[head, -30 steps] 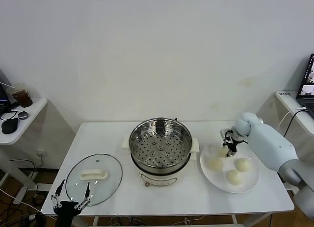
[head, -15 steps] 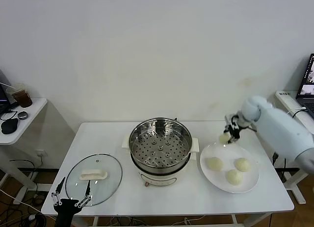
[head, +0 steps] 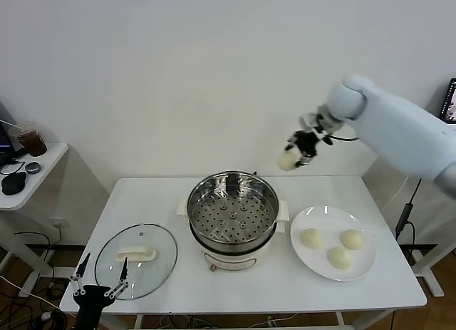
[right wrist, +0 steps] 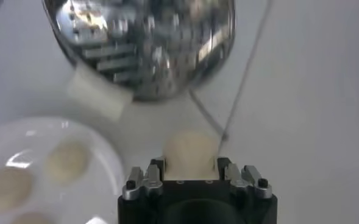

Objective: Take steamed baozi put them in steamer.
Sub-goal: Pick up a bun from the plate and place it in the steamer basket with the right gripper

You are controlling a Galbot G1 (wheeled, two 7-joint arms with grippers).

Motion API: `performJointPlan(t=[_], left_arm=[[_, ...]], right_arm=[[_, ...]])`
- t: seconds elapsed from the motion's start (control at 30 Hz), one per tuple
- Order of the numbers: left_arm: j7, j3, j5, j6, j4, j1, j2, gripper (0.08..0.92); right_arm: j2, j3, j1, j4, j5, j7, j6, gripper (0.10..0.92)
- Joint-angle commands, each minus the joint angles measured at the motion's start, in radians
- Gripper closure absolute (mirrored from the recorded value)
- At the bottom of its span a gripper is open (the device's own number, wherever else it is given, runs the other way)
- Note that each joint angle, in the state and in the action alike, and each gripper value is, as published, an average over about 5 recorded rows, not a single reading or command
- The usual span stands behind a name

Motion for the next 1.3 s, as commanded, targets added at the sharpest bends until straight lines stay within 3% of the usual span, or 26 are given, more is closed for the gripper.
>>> performJointPlan(t=[0.03,0.23,0.57,0.93,1.3], left_arm=[[0.0,-0.016,-0.001,-0.003,-0.002,0.002,-0.001,0.177],[0.004,-0.039,-0.002,-0.006,-0.013,0.012,-0.009,0.177],[0.005,-0.057,-0.001,-0.011,-0.014,0.021,-0.018,0.177],[0.003,-0.062,-0.001,-0.02,-0.001,0.018,-0.019,0.177],[0.003,-0.063,-0.001,-0.021,0.001,0.017,-0.022,0.177]], right_arm=[[0.16,-0.137,0.074,0.038,0.087,-0.001,0.107,0.5],[0.279,-0.166,-0.003,-0.076,-0.029,0.021,0.31,0.492],[0.388,-0.098,-0.114,-0.269,-0.357,0.141,0.541,0.491],[0.39,-0.011,-0.182,-0.353,-0.562,0.243,0.671,0.469],[0.38,0.011,-0.202,-0.366,-0.606,0.258,0.676,0.423]])
